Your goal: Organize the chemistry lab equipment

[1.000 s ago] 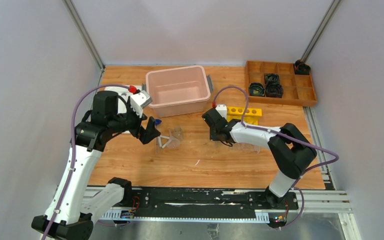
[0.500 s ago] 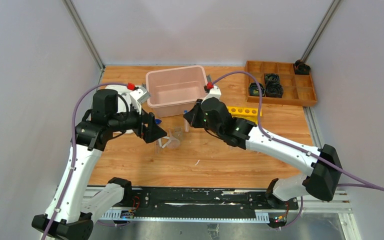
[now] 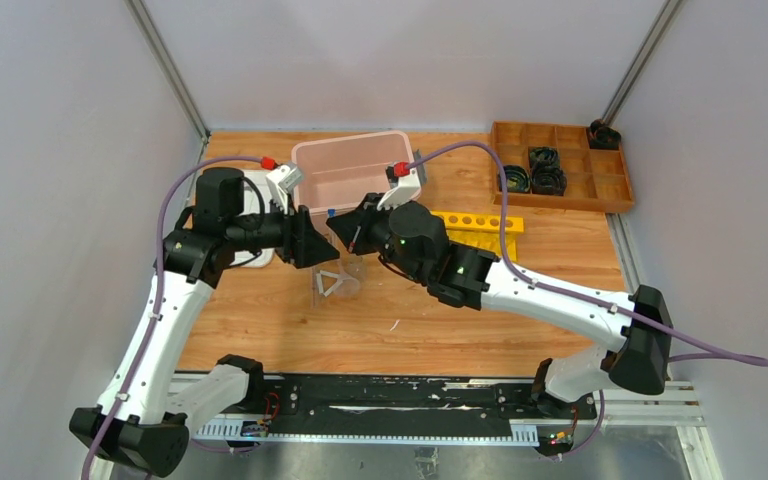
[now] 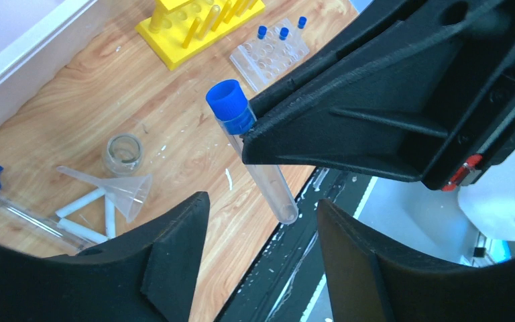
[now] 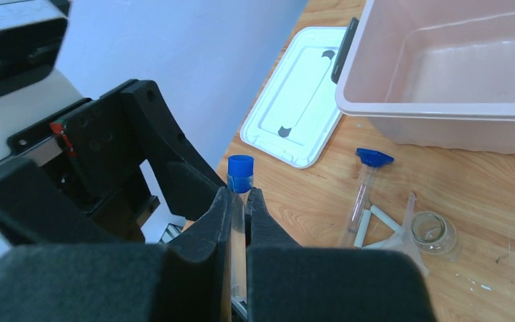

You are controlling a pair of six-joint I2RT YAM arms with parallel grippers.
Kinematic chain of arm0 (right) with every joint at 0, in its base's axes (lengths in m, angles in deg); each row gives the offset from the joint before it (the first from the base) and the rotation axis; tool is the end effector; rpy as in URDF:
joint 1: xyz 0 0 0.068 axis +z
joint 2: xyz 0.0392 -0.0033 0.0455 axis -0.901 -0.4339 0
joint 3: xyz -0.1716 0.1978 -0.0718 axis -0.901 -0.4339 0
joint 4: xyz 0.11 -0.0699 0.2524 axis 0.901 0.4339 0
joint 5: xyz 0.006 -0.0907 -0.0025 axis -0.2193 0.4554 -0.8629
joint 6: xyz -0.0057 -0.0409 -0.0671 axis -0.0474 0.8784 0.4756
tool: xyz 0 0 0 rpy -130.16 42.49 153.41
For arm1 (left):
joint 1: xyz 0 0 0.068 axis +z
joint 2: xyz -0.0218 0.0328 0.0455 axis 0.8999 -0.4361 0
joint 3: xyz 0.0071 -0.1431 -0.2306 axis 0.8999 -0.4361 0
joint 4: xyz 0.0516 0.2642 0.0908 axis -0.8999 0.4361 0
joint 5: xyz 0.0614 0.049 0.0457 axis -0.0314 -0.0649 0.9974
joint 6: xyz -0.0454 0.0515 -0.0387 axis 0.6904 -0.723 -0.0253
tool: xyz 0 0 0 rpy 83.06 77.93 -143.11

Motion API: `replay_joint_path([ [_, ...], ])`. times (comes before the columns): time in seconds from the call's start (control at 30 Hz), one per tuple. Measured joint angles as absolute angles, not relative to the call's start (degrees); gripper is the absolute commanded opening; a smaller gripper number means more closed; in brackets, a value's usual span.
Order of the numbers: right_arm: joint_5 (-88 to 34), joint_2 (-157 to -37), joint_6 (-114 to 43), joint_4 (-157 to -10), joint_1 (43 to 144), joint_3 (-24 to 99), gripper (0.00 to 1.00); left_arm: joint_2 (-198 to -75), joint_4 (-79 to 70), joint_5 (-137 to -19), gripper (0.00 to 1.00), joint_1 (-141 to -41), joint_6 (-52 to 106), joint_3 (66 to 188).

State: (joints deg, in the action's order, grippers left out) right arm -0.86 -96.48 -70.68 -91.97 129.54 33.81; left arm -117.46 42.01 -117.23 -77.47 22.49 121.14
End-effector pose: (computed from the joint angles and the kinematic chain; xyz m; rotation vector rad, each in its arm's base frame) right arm 0.1833 0.3451 0.3876 -0.0694 1.7205 1.1758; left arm 0.2084 -0.1007 0.3715 0.6092 2.0518 -1.0995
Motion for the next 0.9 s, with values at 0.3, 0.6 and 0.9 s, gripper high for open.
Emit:
replay_joint_path([
  [0.3,0.5,-96.6,-69.6,-94.8,130.4,33.9,0.0,-117.8,40.6,-119.4,0.22,-77.5,24.2,120.8],
  [0.6,0.5,-100.1,-70.3,-84.9,129.8,42.1,0.39,-118.4,40.2,-118.4,0.0,-77.3,21.7,120.4],
  [0.9,-12.2,-104.0,-71.0,-69.0,124.9,51.8,0.33,-118.4,44.1,-118.1,0.0,-77.5,10.3,120.5],
])
